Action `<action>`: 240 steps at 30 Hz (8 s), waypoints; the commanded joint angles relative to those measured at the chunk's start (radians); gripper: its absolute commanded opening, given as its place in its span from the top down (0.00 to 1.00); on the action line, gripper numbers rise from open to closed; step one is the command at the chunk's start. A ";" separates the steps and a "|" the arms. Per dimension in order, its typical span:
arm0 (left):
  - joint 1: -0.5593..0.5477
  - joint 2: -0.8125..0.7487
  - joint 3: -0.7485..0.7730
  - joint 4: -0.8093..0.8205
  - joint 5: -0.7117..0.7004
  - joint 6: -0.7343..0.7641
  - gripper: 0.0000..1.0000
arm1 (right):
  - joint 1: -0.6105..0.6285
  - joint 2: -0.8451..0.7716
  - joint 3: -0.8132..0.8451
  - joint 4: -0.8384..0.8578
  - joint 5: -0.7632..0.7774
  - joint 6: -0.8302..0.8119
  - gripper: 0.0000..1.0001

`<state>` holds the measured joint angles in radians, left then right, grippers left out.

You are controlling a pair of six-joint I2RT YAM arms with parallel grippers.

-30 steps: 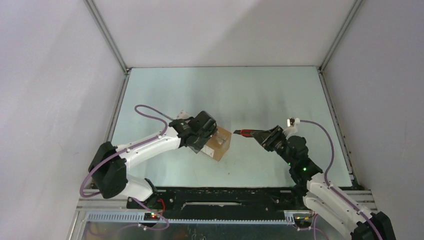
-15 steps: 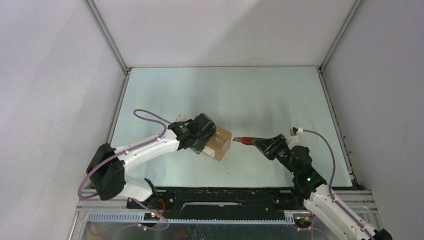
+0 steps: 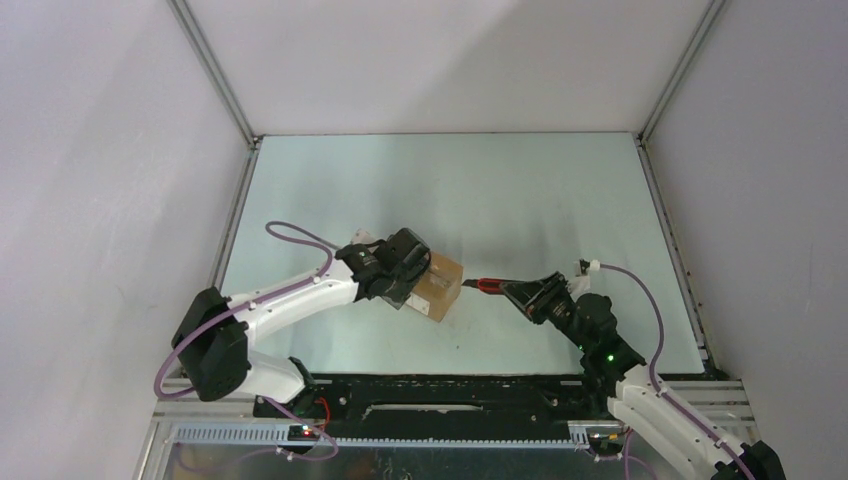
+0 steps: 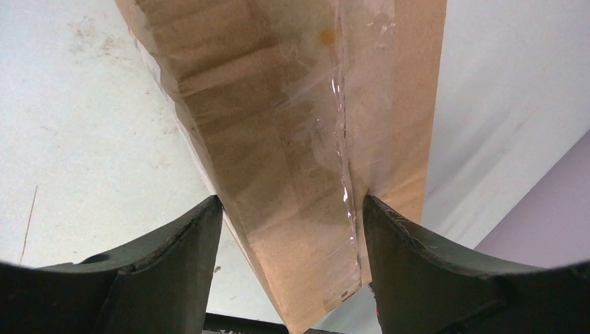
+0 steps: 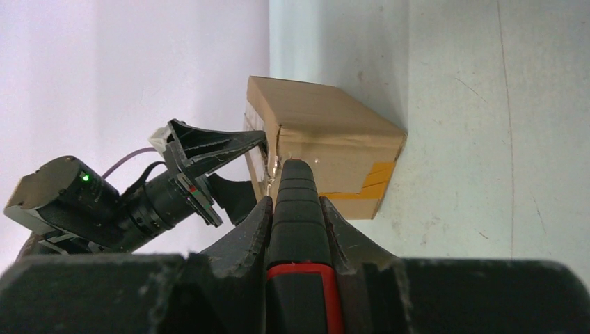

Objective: Unpack the express box

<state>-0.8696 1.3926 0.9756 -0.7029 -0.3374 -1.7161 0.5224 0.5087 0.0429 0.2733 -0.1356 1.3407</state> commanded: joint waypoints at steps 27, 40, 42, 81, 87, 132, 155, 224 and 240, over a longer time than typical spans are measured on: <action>-0.035 0.037 -0.013 -0.180 0.067 0.008 1.00 | 0.017 0.133 -0.036 0.329 0.055 0.078 1.00; -0.035 0.021 -0.029 -0.140 0.108 0.015 1.00 | 0.028 0.151 -0.037 0.338 0.086 0.060 1.00; -0.036 0.023 -0.025 -0.138 0.118 0.025 1.00 | 0.029 0.167 -0.040 0.371 0.079 0.063 1.00; -0.023 -0.024 -0.068 0.054 0.249 -0.039 1.00 | 0.099 0.328 -0.007 0.531 -0.164 0.010 1.00; -0.022 -0.057 -0.083 0.082 0.231 -0.100 1.00 | 0.133 0.306 0.001 0.494 -0.146 -0.007 1.00; 0.001 -0.236 -0.251 0.177 0.007 -0.489 1.00 | 0.170 0.421 0.075 0.424 -0.293 -0.116 1.00; 0.034 -0.260 -0.263 0.170 0.018 -0.479 1.00 | 0.106 0.407 0.103 0.350 -0.344 -0.153 1.00; 0.010 -0.249 -0.239 0.177 0.142 -0.342 1.00 | 0.072 0.575 0.123 0.404 -0.391 -0.226 1.00; 0.010 -0.254 -0.237 0.163 0.106 -0.354 1.00 | 0.179 0.565 0.132 0.403 -0.354 -0.207 1.00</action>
<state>-0.8536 1.1435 0.7479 -0.6186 -0.2478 -2.0167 0.6003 1.0698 0.1661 0.7776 -0.3695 1.1561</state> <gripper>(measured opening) 0.578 0.260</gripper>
